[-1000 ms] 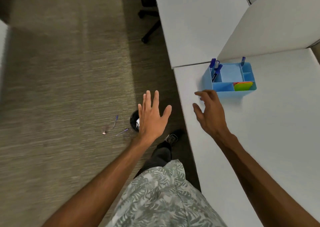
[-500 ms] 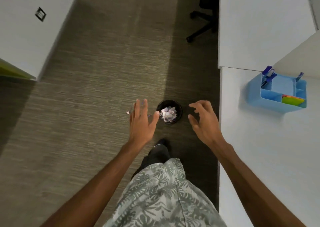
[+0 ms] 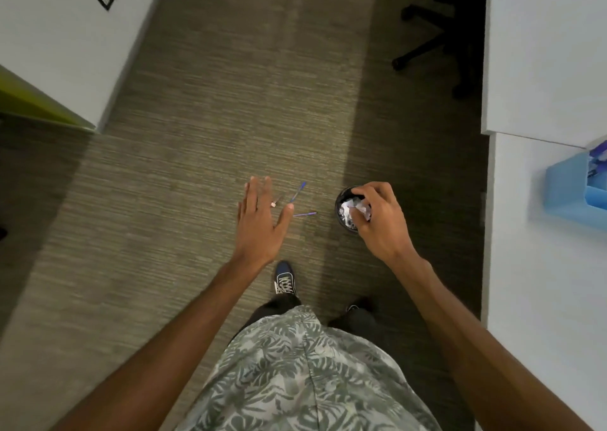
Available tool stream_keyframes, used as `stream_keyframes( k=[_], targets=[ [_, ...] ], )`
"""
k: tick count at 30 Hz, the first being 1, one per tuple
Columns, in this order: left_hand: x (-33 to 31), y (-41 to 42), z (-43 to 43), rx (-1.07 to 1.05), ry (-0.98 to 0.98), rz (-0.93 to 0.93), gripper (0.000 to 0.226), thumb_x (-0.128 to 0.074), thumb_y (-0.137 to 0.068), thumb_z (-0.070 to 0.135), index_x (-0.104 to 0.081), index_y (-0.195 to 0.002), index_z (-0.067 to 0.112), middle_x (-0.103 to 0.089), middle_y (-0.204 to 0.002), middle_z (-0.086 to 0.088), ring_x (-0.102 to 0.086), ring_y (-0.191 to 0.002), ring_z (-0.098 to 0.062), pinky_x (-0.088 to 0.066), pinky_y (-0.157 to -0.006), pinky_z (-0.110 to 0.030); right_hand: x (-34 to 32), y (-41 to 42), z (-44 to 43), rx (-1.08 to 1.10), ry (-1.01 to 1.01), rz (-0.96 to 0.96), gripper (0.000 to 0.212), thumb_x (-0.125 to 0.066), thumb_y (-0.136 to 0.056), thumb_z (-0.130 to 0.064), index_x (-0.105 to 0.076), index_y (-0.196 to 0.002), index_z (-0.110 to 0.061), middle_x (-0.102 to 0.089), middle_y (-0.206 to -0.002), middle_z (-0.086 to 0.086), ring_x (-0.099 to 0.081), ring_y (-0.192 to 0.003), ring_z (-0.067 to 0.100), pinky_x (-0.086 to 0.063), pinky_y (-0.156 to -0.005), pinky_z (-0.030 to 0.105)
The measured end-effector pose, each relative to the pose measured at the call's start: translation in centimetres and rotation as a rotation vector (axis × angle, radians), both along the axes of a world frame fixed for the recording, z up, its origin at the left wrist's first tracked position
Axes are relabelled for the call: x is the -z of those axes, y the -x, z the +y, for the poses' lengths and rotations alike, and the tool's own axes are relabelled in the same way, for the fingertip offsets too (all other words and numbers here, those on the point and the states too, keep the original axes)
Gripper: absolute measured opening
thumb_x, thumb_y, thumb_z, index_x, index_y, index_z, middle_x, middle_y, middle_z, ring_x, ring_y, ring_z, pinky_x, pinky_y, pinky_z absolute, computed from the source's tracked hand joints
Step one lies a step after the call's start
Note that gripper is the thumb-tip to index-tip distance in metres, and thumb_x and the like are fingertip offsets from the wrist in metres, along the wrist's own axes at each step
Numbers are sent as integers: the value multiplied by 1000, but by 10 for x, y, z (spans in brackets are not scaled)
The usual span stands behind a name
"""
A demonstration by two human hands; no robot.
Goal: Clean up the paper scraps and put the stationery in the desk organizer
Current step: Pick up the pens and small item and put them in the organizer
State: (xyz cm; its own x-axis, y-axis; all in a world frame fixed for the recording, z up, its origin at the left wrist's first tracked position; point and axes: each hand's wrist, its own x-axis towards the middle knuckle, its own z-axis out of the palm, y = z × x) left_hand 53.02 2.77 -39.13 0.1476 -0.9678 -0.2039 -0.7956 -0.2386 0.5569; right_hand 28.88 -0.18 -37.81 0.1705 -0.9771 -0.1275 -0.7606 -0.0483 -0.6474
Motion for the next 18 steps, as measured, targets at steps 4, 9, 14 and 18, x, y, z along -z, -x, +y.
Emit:
stream_keyframes(
  k=[4, 9, 14, 18],
  targets=[
    [14, -35, -14, 42, -19, 7, 84, -30, -91, 63, -19, -157, 13, -13, -165, -19, -9, -154, -31, -16, -123, -49, 17, -36, -20, 3, -19, -8, 37, -67, -91, -13, -59, -127, -15, -48, -130, 5, -58, -99, 17, -52, -87, 32],
    [44, -57, -37, 45, -53, -56, 78, -33, -94, 59, -22, -157, 15, -16, -165, -17, -14, -153, -34, -18, -121, -55, 57, -60, -49, -13, -58, 0, 37, -68, -89, -16, -59, -125, -18, -49, -128, 6, -61, -102, 23, -56, -87, 45],
    [83, -57, -61, 7, -116, -110, 71, -40, -95, 55, -26, -156, 22, -20, -164, -18, -18, -151, -36, -20, -119, -58, 102, -77, -80, -14, -88, 2, 34, -68, -87, -11, -63, -120, -11, -53, -123, 11, -63, -100, 26, -53, -91, 41],
    [118, -51, -85, 22, -141, -84, 69, -43, -98, 52, -22, -157, 24, -16, -165, -18, -14, -152, -36, -18, -120, -58, 147, -80, -105, -9, -170, 2, 35, -67, -87, -9, -62, -122, -10, -56, -120, 12, -64, -97, 26, -54, -90, 42]
  ],
)
